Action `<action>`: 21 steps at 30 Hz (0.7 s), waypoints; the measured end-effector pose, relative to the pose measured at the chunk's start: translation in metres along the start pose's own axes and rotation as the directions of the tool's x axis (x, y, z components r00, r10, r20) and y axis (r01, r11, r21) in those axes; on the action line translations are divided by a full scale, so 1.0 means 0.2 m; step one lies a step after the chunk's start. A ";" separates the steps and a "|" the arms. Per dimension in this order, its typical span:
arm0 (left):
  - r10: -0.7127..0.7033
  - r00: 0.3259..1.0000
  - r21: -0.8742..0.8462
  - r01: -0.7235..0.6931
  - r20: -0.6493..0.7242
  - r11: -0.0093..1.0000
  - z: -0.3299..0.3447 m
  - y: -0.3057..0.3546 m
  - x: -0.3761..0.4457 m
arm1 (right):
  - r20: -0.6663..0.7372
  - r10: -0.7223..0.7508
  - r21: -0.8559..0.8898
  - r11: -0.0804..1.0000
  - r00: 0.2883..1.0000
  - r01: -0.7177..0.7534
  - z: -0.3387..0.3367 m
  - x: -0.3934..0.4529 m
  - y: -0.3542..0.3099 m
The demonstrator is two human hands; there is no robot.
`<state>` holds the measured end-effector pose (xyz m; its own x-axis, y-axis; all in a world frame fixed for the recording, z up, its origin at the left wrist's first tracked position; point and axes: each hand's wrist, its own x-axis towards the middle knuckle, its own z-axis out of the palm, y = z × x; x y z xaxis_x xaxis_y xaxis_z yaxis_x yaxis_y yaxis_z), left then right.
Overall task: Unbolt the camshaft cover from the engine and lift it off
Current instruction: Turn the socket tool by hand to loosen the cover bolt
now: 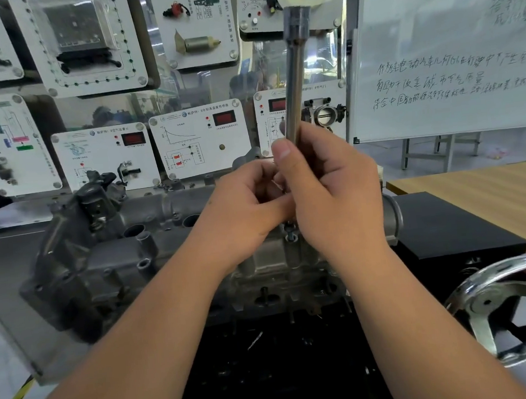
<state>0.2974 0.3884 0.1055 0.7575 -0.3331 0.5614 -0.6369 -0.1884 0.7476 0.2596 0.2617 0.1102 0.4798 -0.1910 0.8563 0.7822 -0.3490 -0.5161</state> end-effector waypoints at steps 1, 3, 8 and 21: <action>-0.003 1.000 -0.001 0.003 0.006 1.000 0.00 0.00 0.00 | 0.014 -0.010 -0.016 1.000 1.000 0.010 0.00 0.00 0.00; -0.017 1.000 -0.072 0.018 0.024 0.997 -0.01 -0.01 0.00 | 0.046 -0.026 -0.029 0.999 0.999 0.027 -0.01 0.00 0.01; 0.015 0.995 -0.192 0.005 0.100 0.981 -0.01 0.00 -0.02 | 0.103 -0.028 -0.026 0.999 0.994 0.031 -0.01 0.01 0.01; 0.065 0.998 0.056 -0.064 -0.016 0.996 -0.01 0.01 -0.02 | 0.020 -0.040 -0.052 0.998 0.999 0.041 0.00 -0.02 0.01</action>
<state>0.2930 0.3913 0.1047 0.7169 -0.3301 0.6140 -0.6909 -0.2183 0.6892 0.2590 0.2627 0.1062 0.4559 -0.1580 0.8759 0.7797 -0.4039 -0.4786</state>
